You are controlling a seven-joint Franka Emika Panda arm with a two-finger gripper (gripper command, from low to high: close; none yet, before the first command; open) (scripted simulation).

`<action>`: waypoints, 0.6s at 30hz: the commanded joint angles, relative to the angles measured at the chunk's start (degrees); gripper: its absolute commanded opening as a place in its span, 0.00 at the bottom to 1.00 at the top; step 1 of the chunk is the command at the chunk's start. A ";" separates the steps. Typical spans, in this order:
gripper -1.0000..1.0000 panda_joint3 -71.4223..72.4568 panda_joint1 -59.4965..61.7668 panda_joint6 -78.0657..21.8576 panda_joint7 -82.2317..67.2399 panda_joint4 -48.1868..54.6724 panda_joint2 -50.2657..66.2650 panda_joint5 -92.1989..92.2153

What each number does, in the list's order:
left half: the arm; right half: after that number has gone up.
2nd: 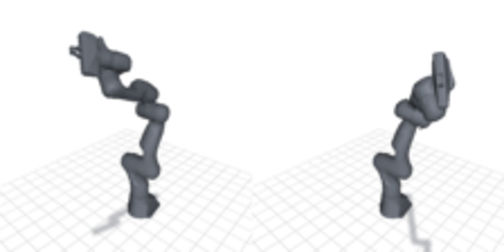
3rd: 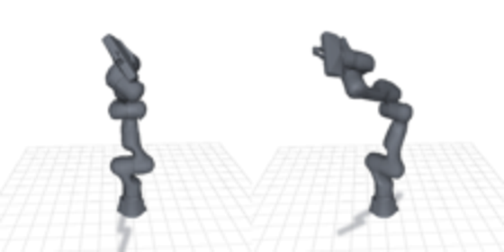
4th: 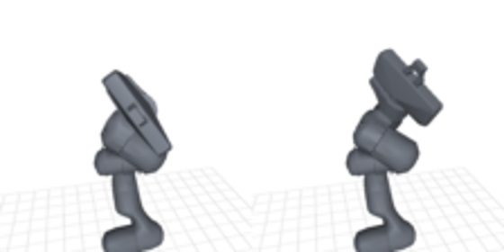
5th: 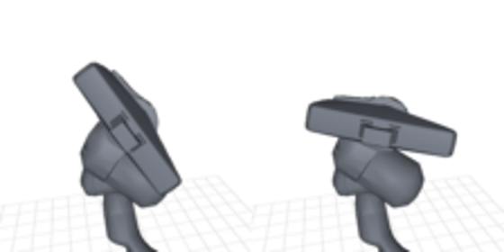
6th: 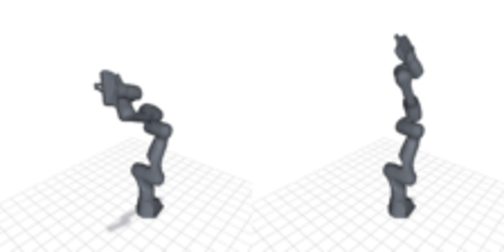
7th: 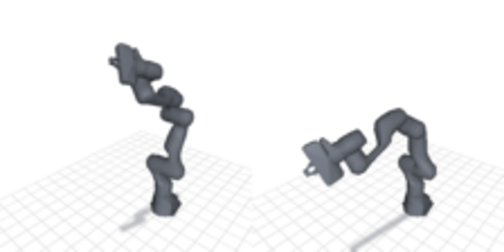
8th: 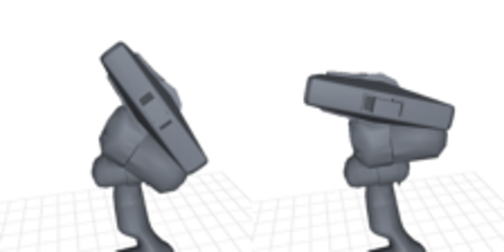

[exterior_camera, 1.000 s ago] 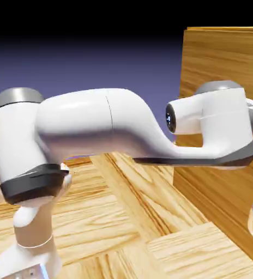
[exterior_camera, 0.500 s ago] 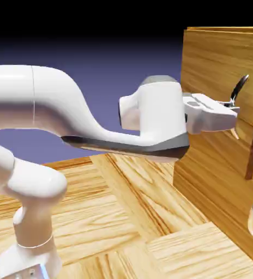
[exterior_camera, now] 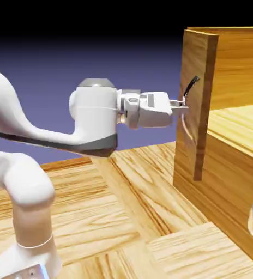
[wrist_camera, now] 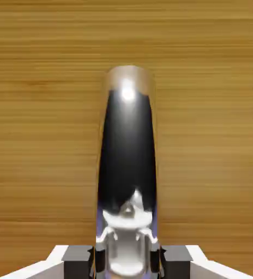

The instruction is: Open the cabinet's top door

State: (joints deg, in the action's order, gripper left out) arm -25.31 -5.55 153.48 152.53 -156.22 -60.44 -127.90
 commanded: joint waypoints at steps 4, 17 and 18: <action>0.00 7.16 5.20 -2.25 -4.80 -5.09 -5.63 10.06; 0.00 27.64 7.33 -15.38 -20.55 -15.23 -23.03 42.46; 0.00 29.52 6.71 -17.04 -21.46 -15.59 -24.10 44.95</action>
State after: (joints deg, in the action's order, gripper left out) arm 4.21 1.16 136.50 131.06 -171.81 -84.54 -83.00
